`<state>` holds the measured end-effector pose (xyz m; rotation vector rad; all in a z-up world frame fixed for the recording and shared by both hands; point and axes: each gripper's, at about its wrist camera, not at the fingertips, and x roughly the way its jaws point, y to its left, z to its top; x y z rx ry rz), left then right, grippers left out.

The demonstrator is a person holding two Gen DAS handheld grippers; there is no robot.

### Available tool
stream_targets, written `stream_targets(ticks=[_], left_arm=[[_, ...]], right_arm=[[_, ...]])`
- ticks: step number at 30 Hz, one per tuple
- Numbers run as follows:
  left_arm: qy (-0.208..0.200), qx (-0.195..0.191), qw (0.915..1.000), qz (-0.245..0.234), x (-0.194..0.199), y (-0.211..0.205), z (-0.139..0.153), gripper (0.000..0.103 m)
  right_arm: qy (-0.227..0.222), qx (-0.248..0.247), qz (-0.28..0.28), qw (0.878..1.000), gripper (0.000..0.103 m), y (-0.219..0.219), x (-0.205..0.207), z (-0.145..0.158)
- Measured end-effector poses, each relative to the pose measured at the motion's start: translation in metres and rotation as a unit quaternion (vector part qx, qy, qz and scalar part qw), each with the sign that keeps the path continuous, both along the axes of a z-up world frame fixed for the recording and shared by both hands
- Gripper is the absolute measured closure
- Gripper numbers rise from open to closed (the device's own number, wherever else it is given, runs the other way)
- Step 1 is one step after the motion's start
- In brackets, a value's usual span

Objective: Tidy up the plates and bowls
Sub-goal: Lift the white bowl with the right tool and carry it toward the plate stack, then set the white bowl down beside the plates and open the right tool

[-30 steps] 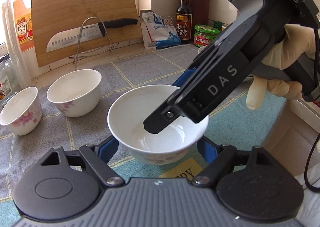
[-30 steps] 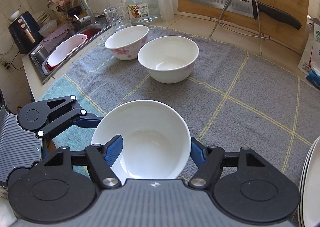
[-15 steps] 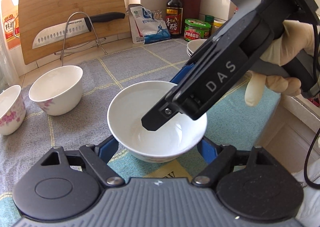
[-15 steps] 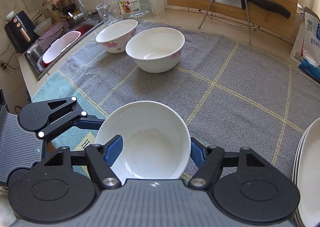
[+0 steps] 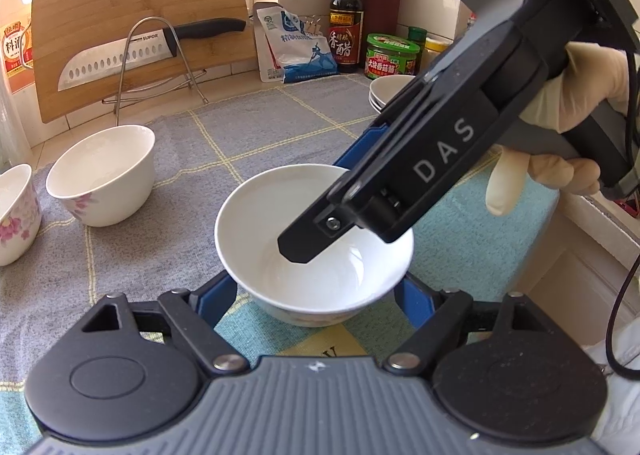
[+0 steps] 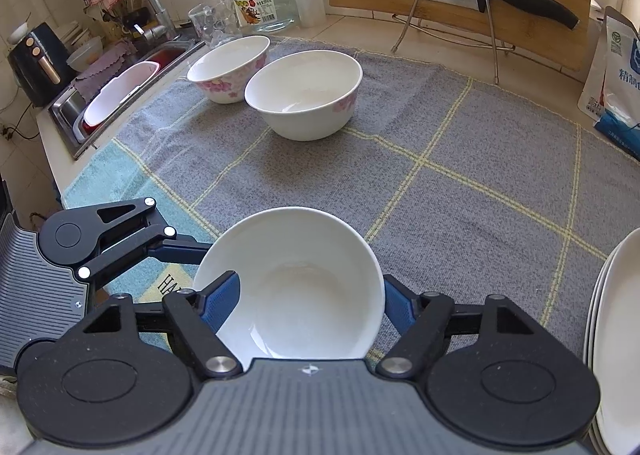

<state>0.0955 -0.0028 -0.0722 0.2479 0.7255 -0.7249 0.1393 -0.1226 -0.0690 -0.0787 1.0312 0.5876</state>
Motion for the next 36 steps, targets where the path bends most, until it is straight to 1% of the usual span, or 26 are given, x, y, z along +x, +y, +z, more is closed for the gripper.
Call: stream_targets(ticks=[1, 2, 3, 6, 13, 23, 28, 36], left_arm=[[0.0, -0.002, 1.0, 0.0, 0.0, 0.0, 0.0, 0.016], [0.002, -0.002, 1.0, -0.002, 0.0, 0.0, 0.0, 0.014], [0.003, -0.001, 1.0, -0.003, 0.0, 0.0, -0.001, 0.013], [-0.002, 0.004, 1.0, -0.006, -0.003, 0.001, -0.001, 0.009], [-0.012, 0.005, 0.9999, -0.001, -0.011, 0.009, 0.007, 0.008], [-0.019, 0.022, 0.9979, 0.057, -0.007, 0.042, 0.015, 0.007], [-0.025, 0.022, 0.9967, 0.074, -0.002, 0.058, 0.02, 0.007], [-0.044, 0.026, 0.9914, 0.121, 0.019, 0.072, 0.019, 0.007]], right_arm=[[-0.001, 0.005, 0.0, 1.0, 0.012, 0.0, 0.0, 0.001], [-0.003, 0.008, -0.001, 1.0, 0.006, 0.0, 0.0, 0.002], [-0.007, 0.009, -0.001, 1.0, 0.005, 0.001, 0.001, 0.003], [-0.013, 0.002, 0.003, 1.0, 0.004, 0.004, 0.002, 0.005], [-0.029, -0.013, 0.014, 0.999, 0.001, 0.012, 0.001, 0.008], [-0.056, -0.032, 0.035, 0.997, 0.0, 0.026, 0.009, 0.017], [-0.066, -0.036, 0.043, 0.996, 0.0, 0.033, 0.014, 0.023], [-0.084, -0.059, 0.05, 0.993, 0.0, 0.047, 0.028, 0.029]])
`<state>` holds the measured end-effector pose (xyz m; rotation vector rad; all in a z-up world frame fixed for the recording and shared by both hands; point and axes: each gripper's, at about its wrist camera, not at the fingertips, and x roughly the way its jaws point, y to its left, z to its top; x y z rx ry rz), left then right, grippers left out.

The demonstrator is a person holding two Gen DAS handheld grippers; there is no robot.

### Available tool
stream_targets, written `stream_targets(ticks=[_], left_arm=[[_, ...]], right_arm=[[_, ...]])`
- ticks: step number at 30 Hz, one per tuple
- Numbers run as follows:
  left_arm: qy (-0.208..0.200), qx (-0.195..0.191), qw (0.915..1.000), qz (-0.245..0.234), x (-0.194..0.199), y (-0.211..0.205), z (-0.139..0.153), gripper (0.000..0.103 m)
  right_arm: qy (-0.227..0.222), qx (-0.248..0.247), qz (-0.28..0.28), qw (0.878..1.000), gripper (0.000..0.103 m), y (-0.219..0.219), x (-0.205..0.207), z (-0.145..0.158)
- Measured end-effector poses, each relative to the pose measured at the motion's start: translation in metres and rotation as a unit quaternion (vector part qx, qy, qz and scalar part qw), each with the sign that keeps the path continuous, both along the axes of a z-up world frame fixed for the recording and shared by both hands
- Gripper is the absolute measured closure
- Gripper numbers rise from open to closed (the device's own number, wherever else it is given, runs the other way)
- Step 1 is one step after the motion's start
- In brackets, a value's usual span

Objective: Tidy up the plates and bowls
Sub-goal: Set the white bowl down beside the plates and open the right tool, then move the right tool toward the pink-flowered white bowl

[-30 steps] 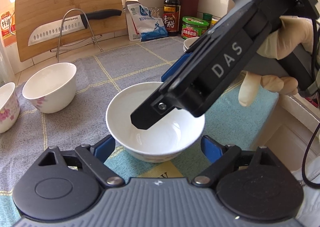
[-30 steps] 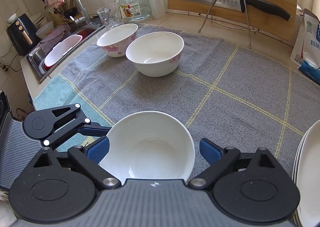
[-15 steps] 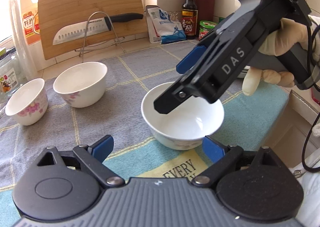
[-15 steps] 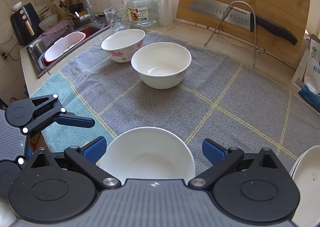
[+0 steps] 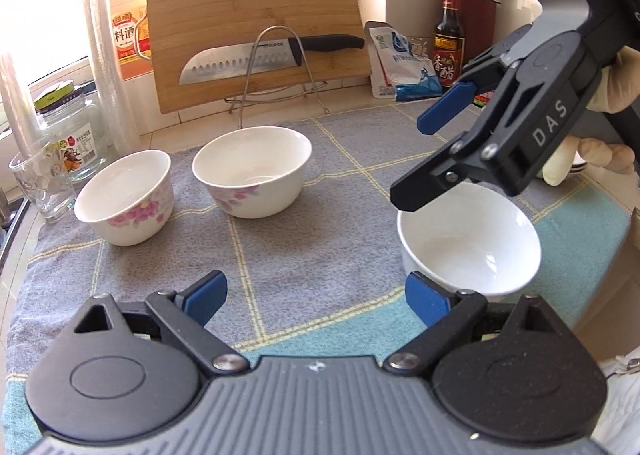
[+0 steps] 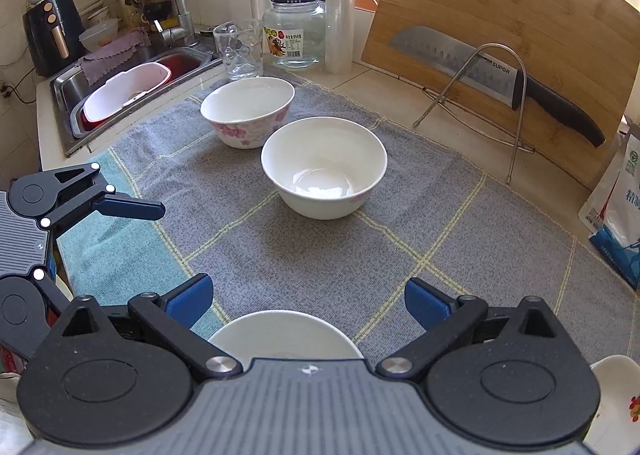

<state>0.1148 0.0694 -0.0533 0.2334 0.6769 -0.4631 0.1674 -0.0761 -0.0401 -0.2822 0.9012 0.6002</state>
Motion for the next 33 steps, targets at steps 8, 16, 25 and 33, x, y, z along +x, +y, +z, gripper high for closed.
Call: stream_targets(ticks=[8, 16, 25, 33], left_arm=[[-0.019, 0.005, 0.9993, 0.032, 0.032, 0.002, -0.003, 0.007], [-0.024, 0.007, 0.9989, 0.04, 0.062, -0.002, -0.01, 0.007], [-0.021, 0.001, 0.9992, 0.034, 0.086, -0.004, -0.015, 0.007], [-0.017, -0.005, 0.9993, 0.034, 0.099, -0.005, -0.019, 0.007]], right_arm=[[-0.013, -0.018, 0.012, 1.0, 0.0, 0.015, 0.025, 0.005], [-0.03, -0.039, 0.019, 0.999, 0.0, 0.027, 0.053, 0.006], [0.003, -0.019, 0.031, 0.999, 0.0, 0.037, 0.085, -0.007], [0.034, 0.005, 0.03, 0.999, 0.0, 0.041, 0.113, -0.02]])
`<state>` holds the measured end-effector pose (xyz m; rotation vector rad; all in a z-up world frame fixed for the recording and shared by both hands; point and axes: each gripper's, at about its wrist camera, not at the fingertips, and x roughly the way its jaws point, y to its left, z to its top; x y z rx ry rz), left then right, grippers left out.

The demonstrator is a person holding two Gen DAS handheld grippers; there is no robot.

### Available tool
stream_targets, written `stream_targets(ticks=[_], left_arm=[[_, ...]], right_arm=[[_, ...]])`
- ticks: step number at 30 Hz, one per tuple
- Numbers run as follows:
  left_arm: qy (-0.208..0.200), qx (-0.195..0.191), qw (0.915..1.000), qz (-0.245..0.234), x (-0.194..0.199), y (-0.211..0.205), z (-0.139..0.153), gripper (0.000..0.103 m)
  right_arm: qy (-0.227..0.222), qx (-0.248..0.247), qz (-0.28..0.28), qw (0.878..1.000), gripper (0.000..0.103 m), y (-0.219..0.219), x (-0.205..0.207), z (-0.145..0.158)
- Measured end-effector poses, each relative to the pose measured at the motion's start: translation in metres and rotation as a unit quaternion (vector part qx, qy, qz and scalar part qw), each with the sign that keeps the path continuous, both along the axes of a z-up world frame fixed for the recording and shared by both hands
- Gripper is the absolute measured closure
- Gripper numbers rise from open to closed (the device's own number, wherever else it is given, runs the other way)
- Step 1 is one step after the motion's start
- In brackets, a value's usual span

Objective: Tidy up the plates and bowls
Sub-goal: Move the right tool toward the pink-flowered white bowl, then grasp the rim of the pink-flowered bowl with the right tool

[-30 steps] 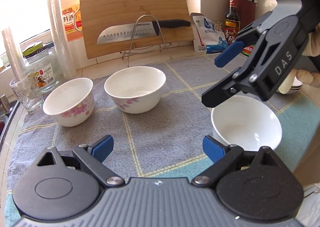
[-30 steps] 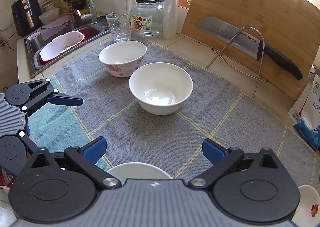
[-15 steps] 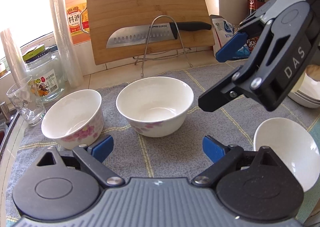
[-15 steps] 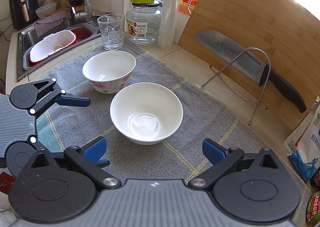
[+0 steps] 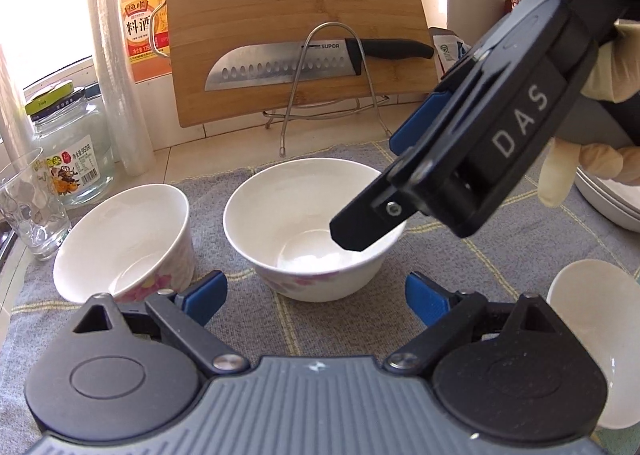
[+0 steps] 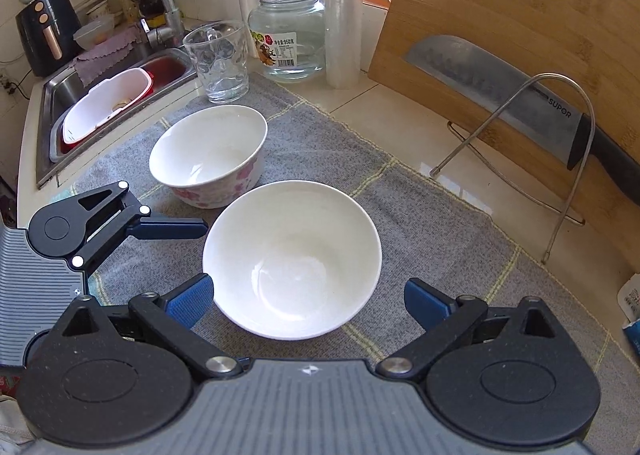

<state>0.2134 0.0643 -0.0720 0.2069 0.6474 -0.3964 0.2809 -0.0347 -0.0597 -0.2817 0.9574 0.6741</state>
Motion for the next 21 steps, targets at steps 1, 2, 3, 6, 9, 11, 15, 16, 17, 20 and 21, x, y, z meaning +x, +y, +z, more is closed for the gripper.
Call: stream_targets(ticks=[1, 2, 3, 6, 9, 11, 15, 16, 17, 20, 21], left_arm=[[0.001, 0.0, 1.0, 0.0, 0.002, 0.0, -0.001, 0.007], [0.0, -0.001, 1.0, 0.0, 0.003, -0.001, -0.001, 0.008], [0.0, -0.001, 1.0, 0.001, 0.004, -0.001, -0.001, 0.008], [0.001, -0.003, 1.0, -0.002, 0.007, -0.001, -0.002, 0.008], [0.001, -0.004, 1.0, -0.004, 0.01, -0.002, -0.003, 0.008], [0.002, -0.007, 1.0, -0.006, 0.011, -0.002, -0.003, 0.008], [0.002, -0.008, 0.9999, -0.008, 0.015, -0.001, -0.002, 0.009], [0.003, -0.009, 0.9999, -0.008, 0.015, -0.001, -0.002, 0.009], [0.003, -0.009, 0.9999, -0.009, 0.016, -0.001, -0.002, 0.01], [0.004, -0.01, 0.9999, -0.01, 0.018, 0.0, -0.002, 0.01], [0.004, -0.01, 0.9999, -0.01, 0.018, 0.0, -0.002, 0.011]], right_arm=[[0.003, 0.002, 0.0, 1.0, 0.0, 0.0, 0.003, -0.001], [0.006, 0.004, -0.001, 1.0, 0.0, 0.001, 0.006, -0.003], [0.009, 0.006, 0.0, 1.0, 0.001, 0.002, 0.008, -0.004], [0.015, 0.005, 0.001, 1.0, 0.001, 0.004, 0.014, -0.008], [0.023, 0.008, 0.002, 1.0, 0.004, 0.006, 0.02, -0.012], [0.028, 0.011, 0.002, 1.0, 0.005, 0.006, 0.023, -0.014], [0.036, 0.016, 0.002, 0.999, 0.008, 0.008, 0.029, -0.017], [0.038, 0.017, 0.002, 0.999, 0.009, 0.009, 0.03, -0.018], [0.04, 0.017, 0.002, 0.999, 0.01, 0.009, 0.031, -0.018], [0.045, 0.018, 0.003, 0.999, 0.013, 0.009, 0.034, -0.021], [0.046, 0.018, 0.003, 0.999, 0.015, 0.01, 0.035, -0.021]])
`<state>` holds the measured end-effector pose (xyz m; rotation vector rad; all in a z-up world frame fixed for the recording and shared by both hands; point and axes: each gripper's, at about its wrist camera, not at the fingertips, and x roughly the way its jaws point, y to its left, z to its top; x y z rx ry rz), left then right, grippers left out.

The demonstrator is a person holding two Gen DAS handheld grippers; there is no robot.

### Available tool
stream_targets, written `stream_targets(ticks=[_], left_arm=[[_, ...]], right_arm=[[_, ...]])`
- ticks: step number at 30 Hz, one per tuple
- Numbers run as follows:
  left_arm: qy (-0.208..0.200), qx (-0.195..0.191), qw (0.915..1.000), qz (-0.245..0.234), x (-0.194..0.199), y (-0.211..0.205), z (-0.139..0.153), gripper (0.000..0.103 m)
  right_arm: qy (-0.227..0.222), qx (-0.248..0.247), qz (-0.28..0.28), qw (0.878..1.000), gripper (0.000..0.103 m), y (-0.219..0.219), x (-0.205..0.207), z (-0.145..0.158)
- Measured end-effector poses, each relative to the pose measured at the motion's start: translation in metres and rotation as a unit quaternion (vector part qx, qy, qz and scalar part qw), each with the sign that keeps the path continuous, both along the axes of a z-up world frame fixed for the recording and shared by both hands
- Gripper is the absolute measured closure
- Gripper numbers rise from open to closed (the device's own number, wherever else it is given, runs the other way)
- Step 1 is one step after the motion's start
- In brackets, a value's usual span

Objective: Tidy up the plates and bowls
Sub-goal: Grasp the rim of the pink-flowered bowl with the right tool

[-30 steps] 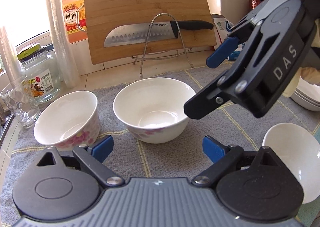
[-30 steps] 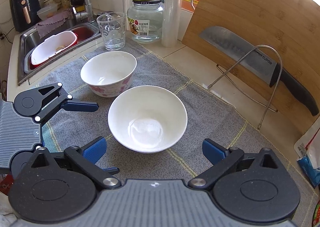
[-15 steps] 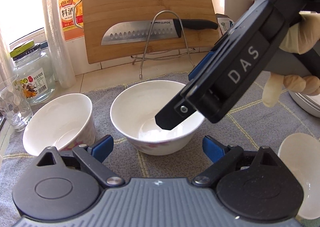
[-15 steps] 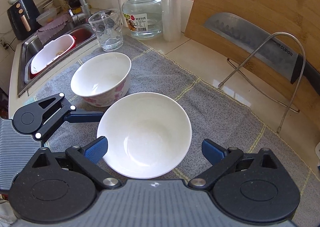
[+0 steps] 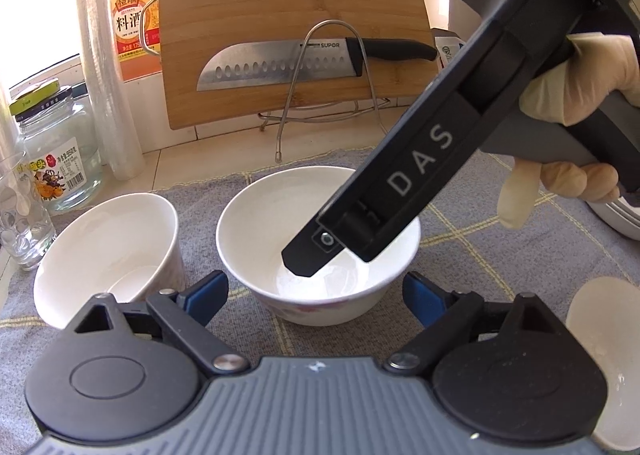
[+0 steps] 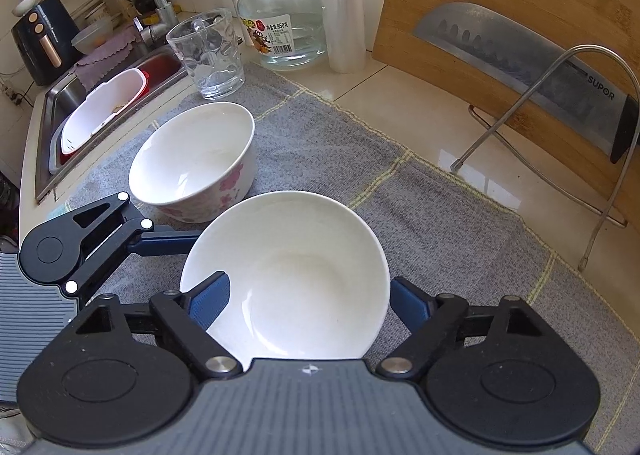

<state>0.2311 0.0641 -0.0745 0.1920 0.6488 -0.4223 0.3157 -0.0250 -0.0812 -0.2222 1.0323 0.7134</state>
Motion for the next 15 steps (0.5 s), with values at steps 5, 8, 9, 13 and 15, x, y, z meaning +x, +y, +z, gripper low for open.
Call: stream_targets(ticks=[5, 8, 9, 13, 15], left_arm=[[0.0, -0.001, 1.0, -0.005, 0.0024, 0.0005, 0.0001, 0.014], [0.0, -0.003, 1.0, -0.008, 0.0028, 0.0007, -0.0002, 0.016], [0.0, -0.003, 1.0, -0.009, 0.003, 0.0007, -0.0002, 0.016], [0.001, -0.004, 0.9999, -0.01, 0.0028, 0.0013, 0.0, 0.016], [0.001, -0.003, 0.9999, -0.01, 0.0027, 0.0009, 0.0002, 0.016]], right_arm=[[0.005, 0.004, 0.002, 1.0, 0.019, 0.0007, 0.0025, -0.0012], [0.006, 0.003, 0.003, 1.0, 0.019, 0.0018, 0.0031, -0.0011], [0.006, 0.003, 0.003, 1.0, 0.019, 0.0018, 0.0032, -0.0011], [0.009, 0.004, 0.004, 1.0, 0.02, 0.0013, 0.0042, -0.0007], [0.01, 0.004, 0.003, 1.0, 0.02, 0.0016, 0.0045, -0.0005]])
